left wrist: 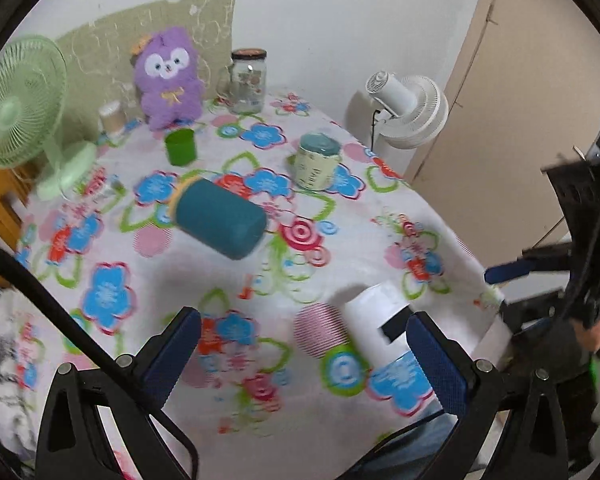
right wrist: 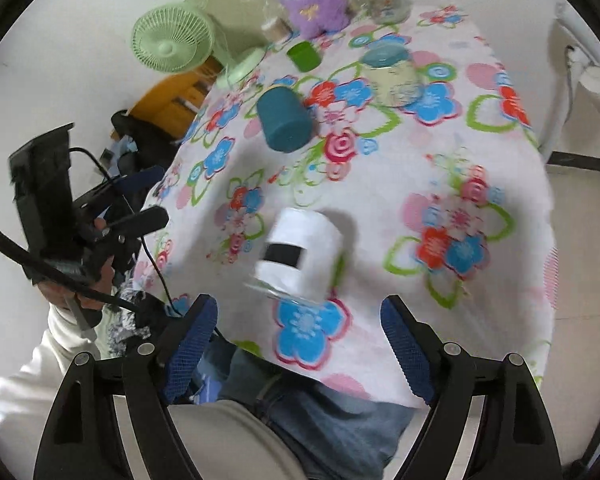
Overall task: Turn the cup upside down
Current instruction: 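Lift the white cup with the right gripper and rotate it, then bring the left gripper to the white cup held by the right gripper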
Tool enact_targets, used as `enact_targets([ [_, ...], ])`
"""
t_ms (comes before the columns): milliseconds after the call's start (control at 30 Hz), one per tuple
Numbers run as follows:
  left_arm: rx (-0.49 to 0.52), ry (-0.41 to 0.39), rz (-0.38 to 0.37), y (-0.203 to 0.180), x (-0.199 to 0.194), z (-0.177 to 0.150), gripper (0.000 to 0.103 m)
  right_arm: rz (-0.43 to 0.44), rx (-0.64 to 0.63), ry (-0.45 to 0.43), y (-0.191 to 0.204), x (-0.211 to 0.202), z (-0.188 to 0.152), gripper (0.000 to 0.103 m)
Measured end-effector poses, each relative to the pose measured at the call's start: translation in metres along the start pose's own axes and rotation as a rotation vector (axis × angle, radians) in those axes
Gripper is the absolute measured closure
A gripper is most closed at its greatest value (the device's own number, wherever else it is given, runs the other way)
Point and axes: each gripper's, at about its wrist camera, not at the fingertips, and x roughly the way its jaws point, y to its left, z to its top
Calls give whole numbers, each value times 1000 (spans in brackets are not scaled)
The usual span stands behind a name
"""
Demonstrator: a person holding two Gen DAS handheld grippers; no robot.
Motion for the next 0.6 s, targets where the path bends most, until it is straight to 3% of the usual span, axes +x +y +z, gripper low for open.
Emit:
enact_targets([
  [267, -144, 63, -89, -34, 49, -2, 0, -10, 4, -108, -38, -22, -44, 17],
  [467, -221, 80, -81, -50, 70, 3, 0, -2, -3, -132, -55, -23, -63, 17],
  [600, -217, 110, -26, -57, 82, 6, 0, 6, 3, -127, -63, -18, -69, 17],
])
